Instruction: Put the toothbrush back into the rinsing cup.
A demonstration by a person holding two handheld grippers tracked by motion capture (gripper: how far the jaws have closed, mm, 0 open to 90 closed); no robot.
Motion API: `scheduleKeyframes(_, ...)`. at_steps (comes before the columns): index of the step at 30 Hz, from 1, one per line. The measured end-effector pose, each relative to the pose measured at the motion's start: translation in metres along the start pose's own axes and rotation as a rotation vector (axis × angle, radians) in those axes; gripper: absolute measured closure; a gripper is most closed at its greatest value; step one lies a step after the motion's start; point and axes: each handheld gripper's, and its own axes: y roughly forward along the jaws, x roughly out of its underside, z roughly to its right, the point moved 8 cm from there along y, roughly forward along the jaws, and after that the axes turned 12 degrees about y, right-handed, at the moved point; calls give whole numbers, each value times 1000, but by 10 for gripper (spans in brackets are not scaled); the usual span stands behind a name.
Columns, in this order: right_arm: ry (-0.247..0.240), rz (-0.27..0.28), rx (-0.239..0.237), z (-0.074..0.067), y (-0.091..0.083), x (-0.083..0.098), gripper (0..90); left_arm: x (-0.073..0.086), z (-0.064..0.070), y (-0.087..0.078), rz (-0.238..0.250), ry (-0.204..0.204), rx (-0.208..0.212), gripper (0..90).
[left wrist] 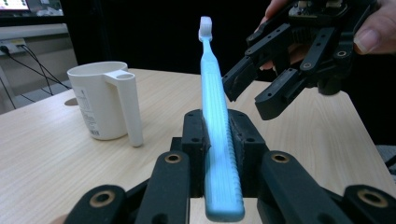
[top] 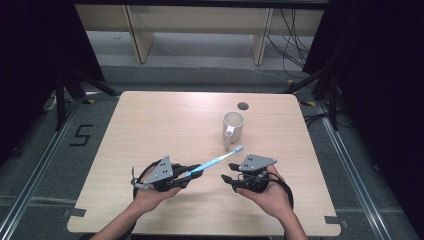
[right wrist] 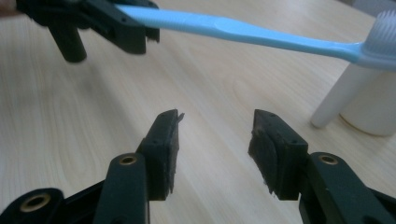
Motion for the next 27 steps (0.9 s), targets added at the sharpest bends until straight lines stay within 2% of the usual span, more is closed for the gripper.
scheduleKeyframes(1,0,0,0,0,0,0,522,-1,0,0,5,-3,-5,777)
scheduleKeyframes(2,39,34,-8,-1,2,-3,521,-1,-1,0,8,-1,-9,777)
scheduleKeyframes(3,39,34,-8,-1,2,-3,521,-1,-2,-1,12,-3,-14,777)
scheduleKeyframes(4,77,104,-23,-1,5,-9,521,-2,-2,-1,15,-2,-18,777)
scheduleKeyframes(5,77,104,-23,-1,5,-9,521,-2,-3,-1,16,-2,-19,777)
scheduleKeyframes(6,140,123,-32,-2,5,-11,520,-3,-4,-1,19,-2,-25,777)
scheduleKeyframes(7,140,123,-32,-2,5,-11,520,-3,-4,-1,19,-2,-25,777)
scheduleKeyframes(8,193,170,-67,-4,7,-15,520,-3,-5,-1,23,-3,-33,777)
scheduleKeyframes(9,193,170,-67,-4,7,-15,520,-3,-5,-1,23,-3,-33,777)
scheduleKeyframes(10,182,199,-82,-2,9,-19,516,-4,-6,-1,29,-1,-36,777)
scheduleKeyframes(12,215,226,-91,-3,10,-21,515,-4,-7,-2,26,5,-39,777)
scheduleKeyframes(15,230,241,-110,-3,11,-23,513,-4,-7,-2,28,5,-43,777)
scheduleKeyframes(16,238,270,-107,-1,11,-26,511,-4,-8,-1,36,0,-50,777)
scheduleKeyframes(17,238,270,-107,-1,11,-26,511,-4,-8,-1,36,0,-50,777)
scheduleKeyframes(18,285,264,-119,-3,11,-26,511,-4,-8,-2,34,1,-53,777)
scheduleKeyframes(19,263,282,-127,-1,12,-28,510,-4,-8,-2,34,1,-53,777)
scheduleKeyframes(20,308,269,-137,-4,11,-28,509,-4,-9,-2,34,0,-57,777)
scheduleKeyframes(21,308,269,-137,-4,11,-28,509,-4,-9,-2,34,0,-57,777)
scheduleKeyframes(22,281,294,-135,0,12,-30,509,-4,-9,-2,35,2,-59,777)
scheduleKeyframes(23,310,288,-133,1,12,-30,506,-4,-9,-2,36,3,-60,777)
scheduleKeyframes(25,312,296,-151,1,12,-31,506,-4,-9,-2,37,3,-60,777)
scheduleKeyframes(26,346,321,-165,1,12,-34,502,-5,-9,-2,39,2,-61,777)
scheduleKeyframes(27,348,330,-169,2,12,-36,500,-5,-9,-2,39,2,-61,777)
